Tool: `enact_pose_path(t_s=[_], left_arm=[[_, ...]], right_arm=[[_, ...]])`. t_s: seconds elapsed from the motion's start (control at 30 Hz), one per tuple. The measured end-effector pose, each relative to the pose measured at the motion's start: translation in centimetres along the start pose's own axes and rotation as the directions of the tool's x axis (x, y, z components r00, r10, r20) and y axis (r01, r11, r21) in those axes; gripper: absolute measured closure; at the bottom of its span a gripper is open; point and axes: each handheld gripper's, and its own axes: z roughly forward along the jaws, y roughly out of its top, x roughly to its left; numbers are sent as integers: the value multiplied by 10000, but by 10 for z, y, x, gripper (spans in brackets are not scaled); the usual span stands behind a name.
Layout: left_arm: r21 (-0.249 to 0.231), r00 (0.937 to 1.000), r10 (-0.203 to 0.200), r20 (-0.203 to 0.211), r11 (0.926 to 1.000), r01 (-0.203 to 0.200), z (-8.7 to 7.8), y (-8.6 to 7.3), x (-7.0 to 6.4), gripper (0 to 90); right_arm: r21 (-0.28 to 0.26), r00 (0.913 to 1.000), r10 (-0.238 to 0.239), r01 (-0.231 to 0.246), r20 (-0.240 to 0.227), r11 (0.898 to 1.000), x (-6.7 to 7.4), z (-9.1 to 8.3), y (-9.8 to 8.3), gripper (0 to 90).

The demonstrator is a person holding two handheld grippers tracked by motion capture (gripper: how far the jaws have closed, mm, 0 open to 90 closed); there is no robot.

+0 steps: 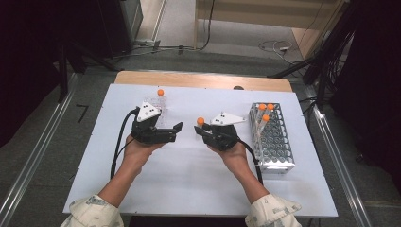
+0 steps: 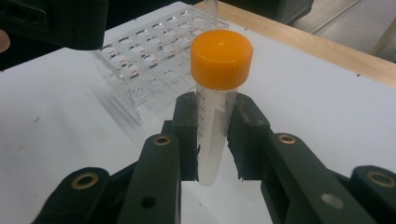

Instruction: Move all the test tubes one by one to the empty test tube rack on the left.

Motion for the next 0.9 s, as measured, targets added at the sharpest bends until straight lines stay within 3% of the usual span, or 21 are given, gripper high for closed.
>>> enact_pose_path(t_s=[0.9], left_arm=[[381,9972,462,586,9981,-485,15,-8,-19,135]], right_arm=[[361,9978,-342,363,-571,9987,26,27,-1,714]])
